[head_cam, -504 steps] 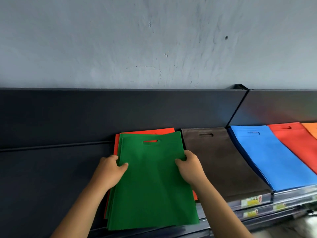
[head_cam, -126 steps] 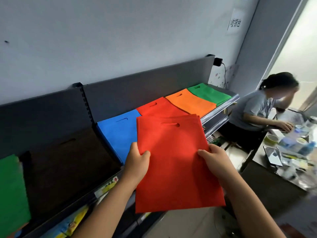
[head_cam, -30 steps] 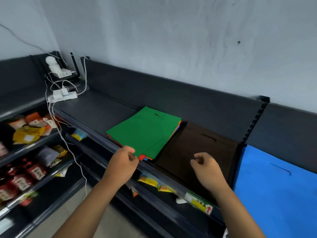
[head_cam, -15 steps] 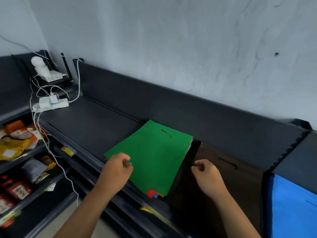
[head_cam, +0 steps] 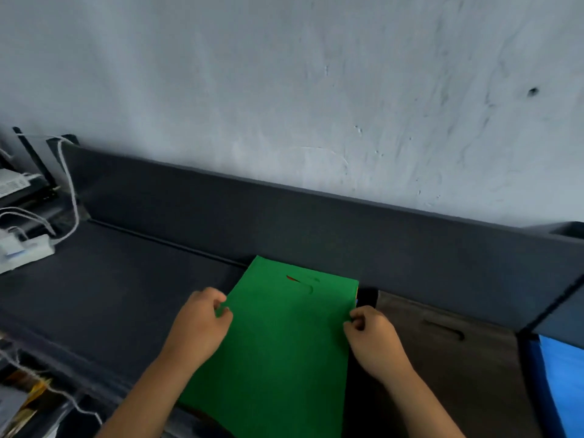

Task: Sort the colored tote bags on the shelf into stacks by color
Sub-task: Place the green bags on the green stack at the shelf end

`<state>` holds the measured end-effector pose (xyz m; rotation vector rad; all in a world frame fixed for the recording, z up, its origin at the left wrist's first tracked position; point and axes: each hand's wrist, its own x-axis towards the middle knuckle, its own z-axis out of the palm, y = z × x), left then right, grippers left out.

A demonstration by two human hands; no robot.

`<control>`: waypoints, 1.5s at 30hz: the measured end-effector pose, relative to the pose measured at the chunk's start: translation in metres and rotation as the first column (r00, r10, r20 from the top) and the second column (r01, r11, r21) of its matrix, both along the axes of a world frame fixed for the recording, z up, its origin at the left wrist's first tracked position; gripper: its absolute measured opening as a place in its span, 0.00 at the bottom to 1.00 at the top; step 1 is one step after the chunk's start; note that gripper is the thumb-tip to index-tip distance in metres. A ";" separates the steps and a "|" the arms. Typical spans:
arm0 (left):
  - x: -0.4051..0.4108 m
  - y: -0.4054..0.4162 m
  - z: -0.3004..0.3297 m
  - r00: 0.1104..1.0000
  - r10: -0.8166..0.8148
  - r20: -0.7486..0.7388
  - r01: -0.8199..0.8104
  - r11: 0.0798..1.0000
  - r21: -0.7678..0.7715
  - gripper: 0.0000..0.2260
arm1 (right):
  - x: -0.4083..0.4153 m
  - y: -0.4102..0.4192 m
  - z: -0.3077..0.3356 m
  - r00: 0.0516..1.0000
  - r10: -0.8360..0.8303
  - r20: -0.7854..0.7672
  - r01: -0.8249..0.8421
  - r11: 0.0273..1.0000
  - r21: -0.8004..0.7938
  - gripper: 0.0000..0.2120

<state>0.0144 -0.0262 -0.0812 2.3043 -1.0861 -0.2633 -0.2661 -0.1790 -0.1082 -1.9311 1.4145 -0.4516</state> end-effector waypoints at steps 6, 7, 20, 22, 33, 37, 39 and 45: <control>0.054 -0.028 -0.017 0.991 -0.132 0.035 0.124 0.976 0.177 0.20 | 0.025 0.014 -0.001 0.980 -0.163 -0.113 0.162 0.987 -0.022 0.14; 0.060 -0.031 -0.019 0.987 -0.155 0.032 0.146 0.970 0.194 0.21 | 0.029 0.015 -0.001 0.973 -0.195 -0.124 0.192 0.981 -0.032 0.10; 0.089 -0.054 -0.019 0.918 -0.386 -0.090 0.396 0.896 0.200 0.18 | 0.070 0.052 -0.010 0.819 -0.326 -0.473 0.266 0.945 -0.190 0.18; 0.090 -0.055 -0.016 0.918 -0.377 -0.125 0.395 0.900 0.184 0.15 | 0.070 0.052 -0.010 0.809 -0.331 -0.486 0.271 0.943 -0.193 0.16; 0.087 -0.050 -0.014 0.937 -0.290 -0.196 0.316 0.942 0.113 0.08 | 0.062 0.052 0.006 0.933 -0.345 -0.106 0.358 0.921 0.155 0.15; 0.083 -0.048 -0.014 0.938 -0.256 -0.234 0.280 0.957 0.076 0.08 | 0.062 0.056 0.012 0.943 -0.325 -0.071 0.332 0.920 0.210 0.15; 0.079 -0.047 -0.017 0.925 -0.266 -0.272 0.294 0.953 0.067 0.06 | 0.063 0.059 0.014 0.947 -0.317 -0.055 0.321 0.922 0.216 0.16; 0.076 -0.045 -0.023 0.910 -0.271 -0.315 0.300 0.953 0.045 0.12 | 0.059 0.063 0.021 0.919 -0.385 0.083 0.342 0.884 0.318 0.11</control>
